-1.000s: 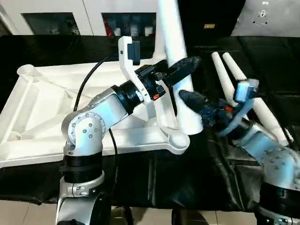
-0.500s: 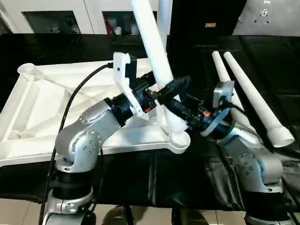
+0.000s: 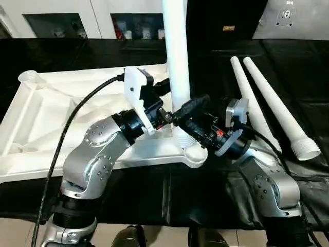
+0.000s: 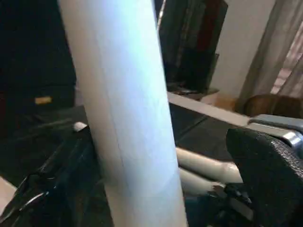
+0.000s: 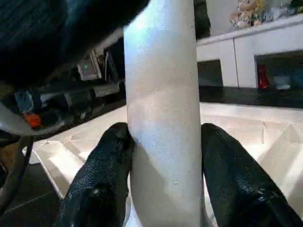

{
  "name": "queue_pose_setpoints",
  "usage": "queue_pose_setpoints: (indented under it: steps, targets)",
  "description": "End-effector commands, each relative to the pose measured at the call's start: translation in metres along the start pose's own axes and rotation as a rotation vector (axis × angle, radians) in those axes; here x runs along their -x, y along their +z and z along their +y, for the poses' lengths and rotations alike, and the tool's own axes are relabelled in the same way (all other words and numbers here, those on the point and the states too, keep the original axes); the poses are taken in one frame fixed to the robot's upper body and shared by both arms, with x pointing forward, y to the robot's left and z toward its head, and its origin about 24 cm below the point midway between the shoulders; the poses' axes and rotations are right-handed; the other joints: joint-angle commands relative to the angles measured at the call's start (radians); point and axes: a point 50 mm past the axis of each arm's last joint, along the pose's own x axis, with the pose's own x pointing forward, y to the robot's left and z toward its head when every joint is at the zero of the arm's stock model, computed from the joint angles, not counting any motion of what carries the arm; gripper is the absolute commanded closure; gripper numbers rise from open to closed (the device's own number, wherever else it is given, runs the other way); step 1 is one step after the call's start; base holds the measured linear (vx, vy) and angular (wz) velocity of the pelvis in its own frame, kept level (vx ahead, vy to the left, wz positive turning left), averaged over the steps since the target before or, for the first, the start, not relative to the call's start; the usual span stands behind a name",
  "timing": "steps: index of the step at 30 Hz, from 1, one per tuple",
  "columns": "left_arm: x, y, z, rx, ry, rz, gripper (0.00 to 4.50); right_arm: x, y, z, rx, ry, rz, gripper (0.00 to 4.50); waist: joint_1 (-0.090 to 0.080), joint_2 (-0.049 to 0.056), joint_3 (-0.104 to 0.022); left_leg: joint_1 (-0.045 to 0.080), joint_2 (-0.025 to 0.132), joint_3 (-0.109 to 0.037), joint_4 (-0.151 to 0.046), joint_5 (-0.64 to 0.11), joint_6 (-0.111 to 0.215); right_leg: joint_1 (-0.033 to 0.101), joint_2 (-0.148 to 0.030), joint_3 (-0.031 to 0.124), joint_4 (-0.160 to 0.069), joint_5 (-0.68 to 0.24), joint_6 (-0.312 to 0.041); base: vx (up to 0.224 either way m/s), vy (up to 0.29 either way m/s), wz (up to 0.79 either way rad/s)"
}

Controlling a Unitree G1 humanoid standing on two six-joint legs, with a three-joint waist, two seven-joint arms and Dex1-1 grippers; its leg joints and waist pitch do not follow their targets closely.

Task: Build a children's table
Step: Pick table leg

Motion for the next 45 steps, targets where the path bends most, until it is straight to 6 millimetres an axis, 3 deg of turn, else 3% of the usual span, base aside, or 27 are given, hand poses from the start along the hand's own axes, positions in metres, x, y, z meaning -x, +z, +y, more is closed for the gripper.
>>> queue_pose_setpoints:
  steps: [1, 2, 5, 7, 15, 19, 27, 28, 34, 40, 42, 43, 45]
  targets:
    - [-0.002, 0.002, -0.001, -0.05, -0.026, 0.004, 0.36, 0.0, -0.005, 0.001, 0.007, 0.005, 0.029, 2.64, -0.002, -0.012, -0.082, 0.021, 0.048, -0.023, -0.058, -0.069, 0.119, 0.068, -0.069, 0.043, -0.062, -0.133, -0.216, 0.0, 0.0, 0.0]
    - [-0.002, 0.002, -0.001, -0.05, -0.026, 0.005, 0.36, 0.0, -0.005, 0.001, 0.007, 0.005, 0.029, 2.64, -0.001, -0.006, -0.08, 0.021, 0.047, -0.025, -0.058, -0.073, 0.116, 0.067, -0.07, 0.043, -0.062, -0.136, -0.217, 0.0, 0.0, 0.0]
    - [0.001, -0.002, 0.002, -0.086, -0.013, 0.028, 0.61, 0.001, -0.007, 0.001, 0.025, 0.001, 0.04, 2.64, -0.003, -0.011, -0.08, 0.021, 0.047, -0.023, -0.059, -0.086, 0.108, 0.067, -0.069, 0.044, -0.062, -0.141, -0.217, 0.0, 0.0, 0.0]
    - [0.002, -0.003, 0.002, -0.105, -0.013, 0.033, 0.82, 0.001, -0.008, 0.001, 0.032, -0.001, 0.042, 2.64, -0.002, -0.007, -0.08, 0.022, 0.048, -0.024, -0.059, -0.086, 0.108, 0.067, -0.07, 0.044, -0.061, -0.135, -0.219, 0.0, 0.0, 0.0]
    - [0.007, -0.011, 0.002, -0.151, -0.023, 0.077, 1.52, 0.0, -0.009, 0.002, 0.047, 0.005, 0.045, 2.64, -0.002, -0.007, -0.082, 0.021, 0.048, -0.024, -0.058, -0.075, 0.118, 0.068, -0.07, 0.044, -0.057, -0.101, -0.234, 0.0, 0.0, 0.0]
    - [0.008, -0.012, 0.001, -0.165, -0.032, 0.089, 1.85, 0.0, -0.009, 0.002, 0.057, 0.004, 0.045, 2.64, -0.002, -0.007, -0.08, 0.023, 0.049, -0.024, -0.059, -0.096, 0.111, 0.066, -0.07, 0.044, -0.059, -0.126, -0.236, 0.0, 0.0, 0.0]
    - [0.005, -0.008, -0.01, 0.053, -0.052, -0.004, 2.44, 0.0, -0.01, 0.001, 0.068, 0.001, 0.045, 2.64, -0.002, -0.01, -0.078, 0.021, 0.048, -0.021, -0.058, -0.123, 0.09, 0.066, -0.071, 0.046, -0.062, -0.172, -0.236, 0.0, 0.0, 0.0]
    - [0.004, -0.007, -0.012, 0.079, -0.054, -0.018, 2.44, 0.0, -0.009, 0.001, 0.071, -0.001, 0.045, 2.64, 0.0, -0.006, -0.08, 0.021, 0.048, -0.022, -0.057, -0.124, 0.089, 0.066, -0.072, 0.046, -0.061, -0.174, -0.238, 0.0, 0.0, 0.0]
    - [0.003, -0.009, -0.01, 0.085, -0.027, -0.008, 2.62, -0.001, -0.008, 0.0, 0.078, -0.005, 0.042, 2.64, -0.001, -0.009, -0.081, 0.02, 0.046, -0.024, -0.058, -0.135, 0.091, 0.065, -0.068, 0.045, -0.067, -0.21, -0.209, 0.0, 0.0, 0.0]
    - [0.0, -0.004, 0.0, 0.074, 0.052, 0.019, 2.62, -0.003, -0.006, -0.002, 0.07, -0.013, 0.051, 2.64, 0.0, -0.01, -0.085, 0.02, 0.045, -0.024, -0.054, -0.107, 0.098, 0.067, -0.066, 0.044, -0.063, -0.17, -0.219, 0.0, 0.0, 0.0]
    - [-0.001, 0.0, 0.005, 0.074, 0.085, 0.02, 2.62, -0.005, -0.002, -0.003, 0.077, -0.019, 0.054, 2.09, 0.0, -0.012, -0.087, 0.02, 0.043, -0.023, -0.053, -0.098, 0.101, 0.068, -0.065, 0.044, -0.06, -0.165, -0.221, 0.0, 0.0, 0.0]
    - [-0.001, 0.003, 0.009, 0.077, 0.093, 0.018, 2.62, -0.006, 0.002, -0.003, 0.038, -0.005, 0.045, 2.09, -0.001, -0.016, -0.086, 0.02, 0.042, -0.022, -0.052, -0.101, 0.102, 0.068, -0.066, 0.044, -0.062, -0.174, -0.22, 0.0, 0.0, 0.0]
    - [0.0, 0.009, 0.016, 0.089, 0.12, 0.015, 2.62, -0.007, 0.01, -0.002, 0.022, 0.034, 0.037, 1.88, 0.002, -0.013, -0.086, 0.022, 0.041, -0.022, -0.051, -0.096, 0.101, 0.068, -0.065, 0.044, -0.061, -0.182, -0.217, 0.0, 0.0, 0.0]
